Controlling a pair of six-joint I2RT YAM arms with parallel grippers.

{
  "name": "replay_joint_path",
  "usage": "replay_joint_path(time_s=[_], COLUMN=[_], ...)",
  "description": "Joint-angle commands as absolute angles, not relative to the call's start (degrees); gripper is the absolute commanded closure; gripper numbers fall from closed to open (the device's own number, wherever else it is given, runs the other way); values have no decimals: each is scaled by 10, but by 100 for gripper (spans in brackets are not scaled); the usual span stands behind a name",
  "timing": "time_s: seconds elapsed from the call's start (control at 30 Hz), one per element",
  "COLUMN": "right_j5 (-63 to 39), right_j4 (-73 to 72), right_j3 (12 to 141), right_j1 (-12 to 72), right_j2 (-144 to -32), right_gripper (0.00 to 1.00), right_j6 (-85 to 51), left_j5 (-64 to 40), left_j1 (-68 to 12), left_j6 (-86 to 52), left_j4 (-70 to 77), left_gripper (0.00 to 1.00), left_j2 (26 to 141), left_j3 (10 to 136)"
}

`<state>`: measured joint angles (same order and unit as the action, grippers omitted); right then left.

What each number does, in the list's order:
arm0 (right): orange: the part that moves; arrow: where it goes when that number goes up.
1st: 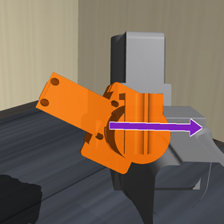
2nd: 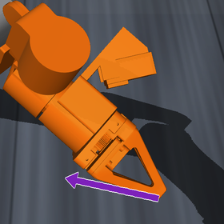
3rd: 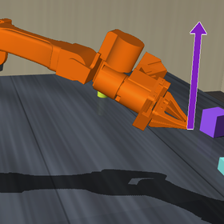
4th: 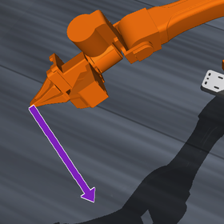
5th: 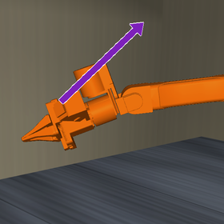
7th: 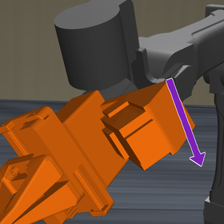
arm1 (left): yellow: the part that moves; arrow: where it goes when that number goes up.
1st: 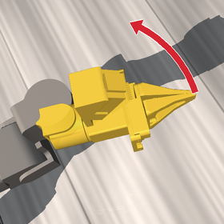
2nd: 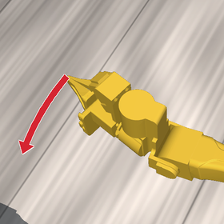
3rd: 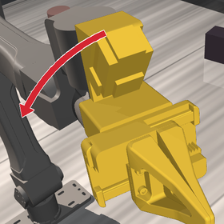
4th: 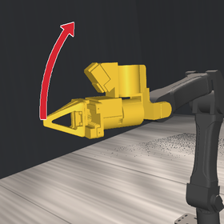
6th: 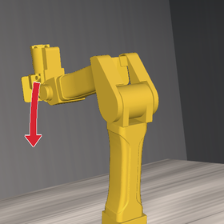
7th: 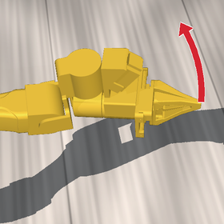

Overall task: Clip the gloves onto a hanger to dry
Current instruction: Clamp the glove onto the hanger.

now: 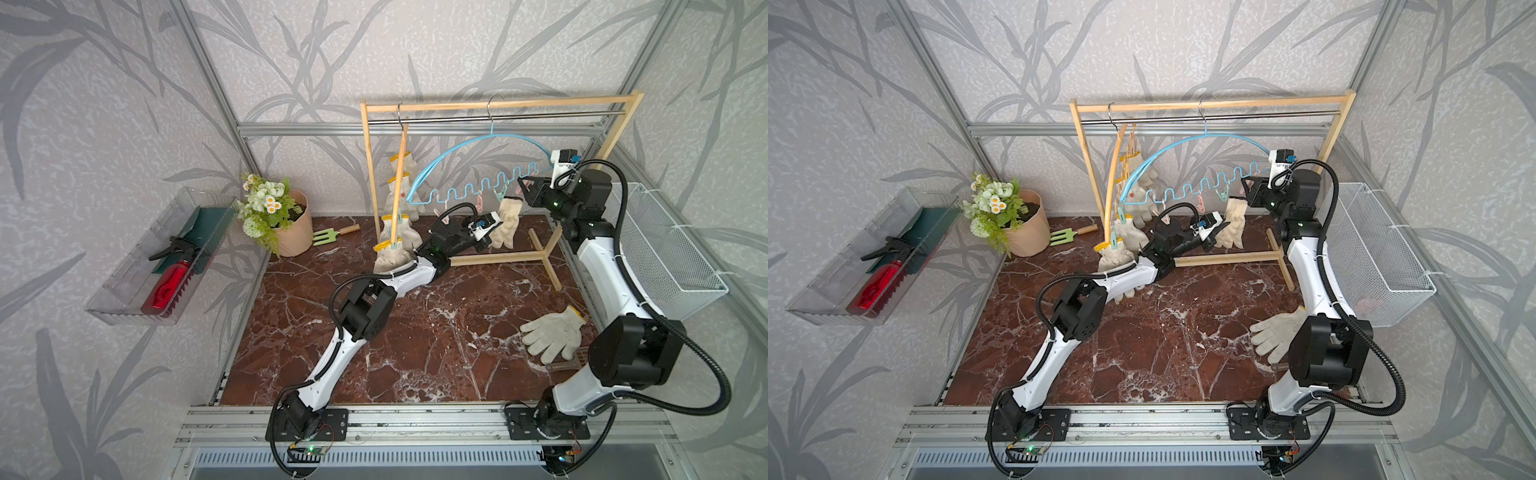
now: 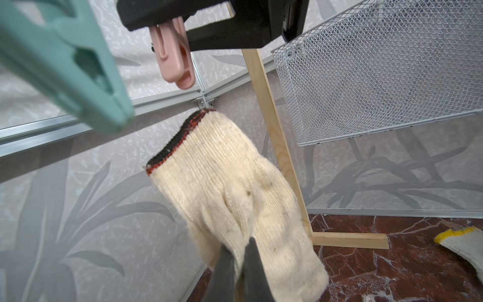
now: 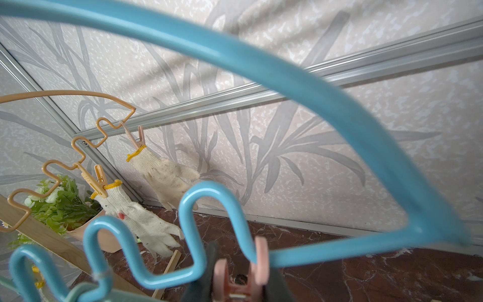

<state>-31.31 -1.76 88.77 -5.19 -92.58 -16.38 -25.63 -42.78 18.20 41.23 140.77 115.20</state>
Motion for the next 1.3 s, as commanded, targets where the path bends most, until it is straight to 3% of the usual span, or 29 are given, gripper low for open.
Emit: replay_joint_path(time_s=[0.0, 0.63, 1.27], right_j5=[-327, -335, -310], right_j4=[-25, -27, -25], right_j3=[904, 897, 914], right_j1=[-48, -47, -47], right_j2=[-925, -923, -930], right_gripper=[82, 83, 82], right_j6=[-155, -159, -148], left_j5=[-266, -257, -262], left_j1=[-431, -430, -433], left_j6=[197, 191, 198], left_j4=[441, 440, 471], left_gripper=[100, 100, 100], left_j2=[1374, 1367, 1330], left_j3=[1162, 1185, 1110])
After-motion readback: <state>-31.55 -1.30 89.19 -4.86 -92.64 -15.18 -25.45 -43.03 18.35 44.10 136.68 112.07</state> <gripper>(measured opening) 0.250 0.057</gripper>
